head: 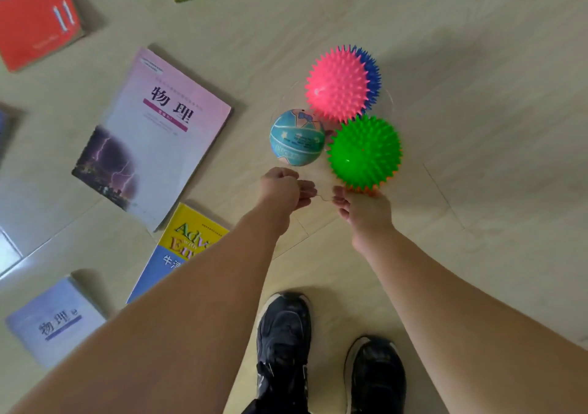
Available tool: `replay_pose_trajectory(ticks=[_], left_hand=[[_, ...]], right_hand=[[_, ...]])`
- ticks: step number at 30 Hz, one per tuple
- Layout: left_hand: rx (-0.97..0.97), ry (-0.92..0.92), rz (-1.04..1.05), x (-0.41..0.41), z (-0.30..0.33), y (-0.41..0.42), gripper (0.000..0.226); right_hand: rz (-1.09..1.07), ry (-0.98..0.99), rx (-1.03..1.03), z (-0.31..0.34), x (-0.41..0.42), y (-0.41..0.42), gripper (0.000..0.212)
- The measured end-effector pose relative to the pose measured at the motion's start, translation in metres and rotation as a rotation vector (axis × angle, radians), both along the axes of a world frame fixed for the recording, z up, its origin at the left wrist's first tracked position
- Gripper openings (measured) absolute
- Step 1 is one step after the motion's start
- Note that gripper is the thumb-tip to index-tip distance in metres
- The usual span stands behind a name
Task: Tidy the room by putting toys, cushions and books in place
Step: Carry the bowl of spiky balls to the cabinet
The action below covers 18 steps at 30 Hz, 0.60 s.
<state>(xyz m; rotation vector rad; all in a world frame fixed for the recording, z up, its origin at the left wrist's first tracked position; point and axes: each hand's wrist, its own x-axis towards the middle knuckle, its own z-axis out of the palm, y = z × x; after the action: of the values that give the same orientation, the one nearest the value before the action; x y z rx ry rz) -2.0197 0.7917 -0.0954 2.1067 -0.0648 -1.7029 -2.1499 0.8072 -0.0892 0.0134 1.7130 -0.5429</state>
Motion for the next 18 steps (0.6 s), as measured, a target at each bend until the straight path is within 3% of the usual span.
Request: replay_pose_trajectory(ticks=[6,12,18], left_hand=[[-0.028,-0.001,0.198,0.046,0.040,0.026,0.023],[-0.081,-0.027,0.426,0.086,0.088,0.058,0.023],[-0.122,-0.017,0.587,0.105,0.181,0.098,0.026]], right_hand=[[0.227,-0.005,-0.061,0.040,0.043,0.004,0.023],[0.444,0.032,-0.093,0.080,0.087,0.008,0.015],[0.590,0.021,-0.137,0.170,0.115,0.027,0.014]])
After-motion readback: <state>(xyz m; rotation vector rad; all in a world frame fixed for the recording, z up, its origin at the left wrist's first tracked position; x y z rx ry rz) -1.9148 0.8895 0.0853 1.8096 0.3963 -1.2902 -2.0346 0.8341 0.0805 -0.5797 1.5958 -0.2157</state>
